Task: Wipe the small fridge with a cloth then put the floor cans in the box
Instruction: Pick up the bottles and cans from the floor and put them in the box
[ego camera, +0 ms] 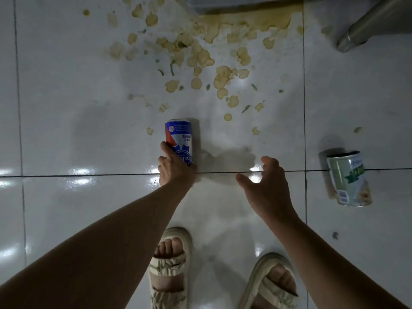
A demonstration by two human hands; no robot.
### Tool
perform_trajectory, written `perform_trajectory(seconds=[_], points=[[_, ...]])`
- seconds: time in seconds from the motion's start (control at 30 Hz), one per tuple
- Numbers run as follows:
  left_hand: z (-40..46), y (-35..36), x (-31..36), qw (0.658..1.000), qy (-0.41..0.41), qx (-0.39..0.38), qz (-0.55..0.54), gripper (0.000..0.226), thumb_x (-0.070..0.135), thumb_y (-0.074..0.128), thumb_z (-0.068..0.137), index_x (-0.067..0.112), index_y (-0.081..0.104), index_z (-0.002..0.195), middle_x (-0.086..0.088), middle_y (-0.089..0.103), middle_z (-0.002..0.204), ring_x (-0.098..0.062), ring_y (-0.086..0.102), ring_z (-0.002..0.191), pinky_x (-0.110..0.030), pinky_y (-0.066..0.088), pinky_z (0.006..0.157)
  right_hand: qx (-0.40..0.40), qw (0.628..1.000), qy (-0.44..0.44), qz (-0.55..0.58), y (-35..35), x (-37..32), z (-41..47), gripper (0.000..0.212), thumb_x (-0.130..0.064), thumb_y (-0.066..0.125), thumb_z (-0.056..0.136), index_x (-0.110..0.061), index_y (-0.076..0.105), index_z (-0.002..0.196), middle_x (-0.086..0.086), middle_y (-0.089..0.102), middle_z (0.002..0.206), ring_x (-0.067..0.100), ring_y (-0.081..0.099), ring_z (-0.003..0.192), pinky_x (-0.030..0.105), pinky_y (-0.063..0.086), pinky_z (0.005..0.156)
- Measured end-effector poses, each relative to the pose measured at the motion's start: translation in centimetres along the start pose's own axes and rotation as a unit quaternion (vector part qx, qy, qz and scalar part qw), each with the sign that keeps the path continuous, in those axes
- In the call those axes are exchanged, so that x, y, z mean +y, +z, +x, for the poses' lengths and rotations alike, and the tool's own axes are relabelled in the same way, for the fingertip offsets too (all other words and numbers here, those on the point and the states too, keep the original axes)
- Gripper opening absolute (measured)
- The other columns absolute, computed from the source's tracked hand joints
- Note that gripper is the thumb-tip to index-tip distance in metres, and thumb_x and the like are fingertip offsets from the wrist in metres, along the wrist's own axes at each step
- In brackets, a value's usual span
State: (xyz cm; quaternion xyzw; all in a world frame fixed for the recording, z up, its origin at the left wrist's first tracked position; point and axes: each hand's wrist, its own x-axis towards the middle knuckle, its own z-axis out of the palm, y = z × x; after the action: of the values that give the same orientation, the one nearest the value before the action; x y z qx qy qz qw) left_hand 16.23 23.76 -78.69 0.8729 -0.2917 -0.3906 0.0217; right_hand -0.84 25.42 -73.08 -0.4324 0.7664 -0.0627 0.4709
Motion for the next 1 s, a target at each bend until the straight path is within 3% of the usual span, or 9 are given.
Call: perform_trajectory(seconds=[0.1,0.3,0.43,0.5,0.57,0.83,1.0], points=[[-2.3,0.0,1.5,0.999,0.027,-0.008,0.034,0.077,0.016,0.070,0.075,0.017,0.021,0.134,-0.016,0.047,0.116,-0.036,0.054,0.105,-0.052,0.051,0.085,0.012,1.000,0.009,0.001,-2.1,0.6,-0.9,0.068,-0.028,0.068,0.081,-0.015,0.033,0.138,0.008,0.041,0.136,0.021,0.042,0.123,0.024,0.032,0.091],[-8.6,2.1,5.7,0.982,0.151,-0.061,0.091,0.084,0.022,0.072,0.072,0.020,0.018,0.136,-0.011,0.051,0.111,-0.028,0.055,0.093,-0.040,0.049,0.075,0.058,0.996,0.064,0.019,-8.5,3.7,-1.7,0.068,-0.029,0.066,0.083,-0.015,0.030,0.139,0.011,0.038,0.140,0.024,0.042,0.125,0.023,0.031,0.088],[-12.2,5.0,8.1,0.971,0.203,-0.094,0.087,0.087,0.023,0.072,0.072,0.023,0.017,0.138,-0.010,0.051,0.115,-0.028,0.057,0.095,-0.042,0.052,0.078,0.122,0.989,0.077,-0.016,-12.3,7.2,-1.3,0.071,-0.025,0.067,0.082,-0.004,0.031,0.139,0.018,0.038,0.139,0.029,0.040,0.126,0.031,0.038,0.099],[-13.3,6.6,8.7,0.964,0.227,-0.106,0.087,0.088,0.024,0.073,0.072,0.022,0.016,0.140,-0.010,0.051,0.118,-0.027,0.057,0.097,-0.040,0.052,0.078,0.147,0.986,0.078,-0.016,-13.3,9.1,-0.8,0.069,-0.021,0.068,0.080,-0.004,0.033,0.137,0.017,0.041,0.134,0.026,0.043,0.119,0.028,0.042,0.088],[-14.0,8.2,9.1,0.959,0.246,-0.111,0.088,0.089,0.024,0.074,0.072,0.020,0.017,0.140,-0.011,0.052,0.119,-0.027,0.057,0.098,-0.037,0.049,0.076,0.164,0.983,0.084,-0.015,-13.9,11.0,-0.1,0.068,-0.019,0.069,0.079,-0.005,0.032,0.136,0.017,0.041,0.131,0.027,0.046,0.114,0.028,0.043,0.083],[-13.3,13.2,9.5,0.939,0.302,-0.136,0.097,0.089,0.023,0.074,0.073,0.019,0.017,0.141,-0.011,0.049,0.126,-0.026,0.055,0.106,-0.041,0.051,0.085,0.190,0.976,0.080,-0.075,-12.7,16.1,5.0,0.083,-0.031,0.075,0.075,-0.008,0.028,0.138,0.014,0.035,0.140,0.029,0.037,0.126,0.040,0.043,0.101],[-11.9,13.9,9.3,0.935,0.311,-0.137,0.100,0.085,0.023,0.074,0.072,0.023,0.021,0.138,-0.007,0.051,0.120,-0.022,0.055,0.100,-0.043,0.052,0.083,0.173,0.977,0.100,-0.071,-11.8,17.1,7.3,0.069,-0.028,0.075,0.075,-0.002,0.039,0.128,0.016,0.050,0.125,0.028,0.049,0.113,0.039,0.048,0.093]])
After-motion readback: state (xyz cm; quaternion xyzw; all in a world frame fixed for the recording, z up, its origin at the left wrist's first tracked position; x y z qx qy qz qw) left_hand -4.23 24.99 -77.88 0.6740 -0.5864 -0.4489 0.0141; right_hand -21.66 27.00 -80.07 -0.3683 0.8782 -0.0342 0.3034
